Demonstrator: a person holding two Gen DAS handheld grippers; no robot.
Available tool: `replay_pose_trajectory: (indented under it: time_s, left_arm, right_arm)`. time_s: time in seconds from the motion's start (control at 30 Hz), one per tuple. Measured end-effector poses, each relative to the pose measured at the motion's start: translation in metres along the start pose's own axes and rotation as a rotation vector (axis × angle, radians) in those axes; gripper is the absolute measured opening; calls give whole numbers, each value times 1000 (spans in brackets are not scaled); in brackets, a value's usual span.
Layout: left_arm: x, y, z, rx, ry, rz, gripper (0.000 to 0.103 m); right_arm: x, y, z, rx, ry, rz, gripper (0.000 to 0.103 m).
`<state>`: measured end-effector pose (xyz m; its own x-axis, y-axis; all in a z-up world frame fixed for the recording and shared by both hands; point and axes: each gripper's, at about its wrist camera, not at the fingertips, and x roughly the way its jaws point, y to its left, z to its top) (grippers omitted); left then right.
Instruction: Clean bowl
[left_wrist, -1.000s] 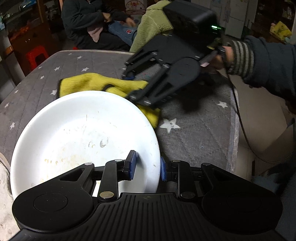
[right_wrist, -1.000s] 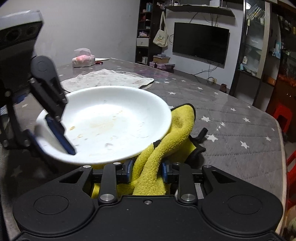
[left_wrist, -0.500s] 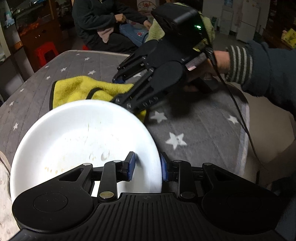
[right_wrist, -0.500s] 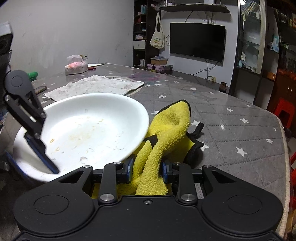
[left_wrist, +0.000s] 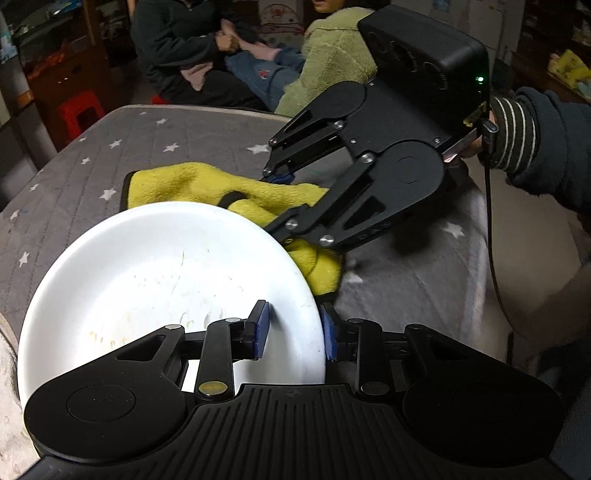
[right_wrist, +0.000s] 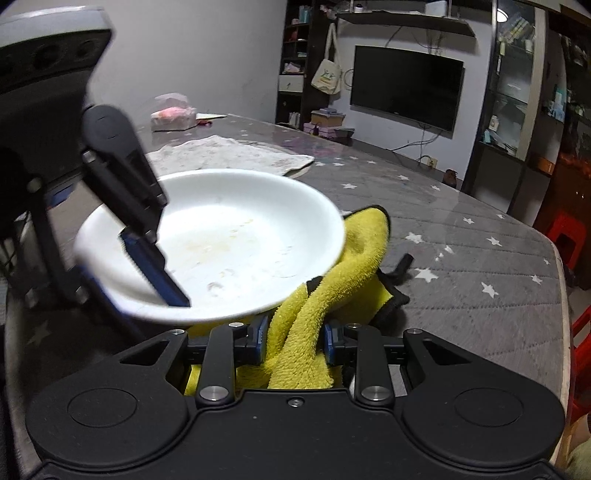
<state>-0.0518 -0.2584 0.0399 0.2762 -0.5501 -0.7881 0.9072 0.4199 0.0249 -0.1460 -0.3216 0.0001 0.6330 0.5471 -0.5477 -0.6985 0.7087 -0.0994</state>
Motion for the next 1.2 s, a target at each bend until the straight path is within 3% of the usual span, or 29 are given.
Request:
replay_pose_trajectory:
  time_s: [0.23,0.53,0.83,1.2]
  left_arm:
    - [-7,1,-7,32,14,-45,29]
    - [-2,2,-3,19,8,-56,30]
    - [-3,1,-3,-30,19,-27,31]
    - [10,8,14,-110,-2,20,38]
  right_arm:
    - [-3,10,4,-42,10,16,30]
    - [21,-23,14,-4,9,14,30]
    - [39,-48,20,37,-8,8,30]
    - [24,-29,14,12,6,1,30]
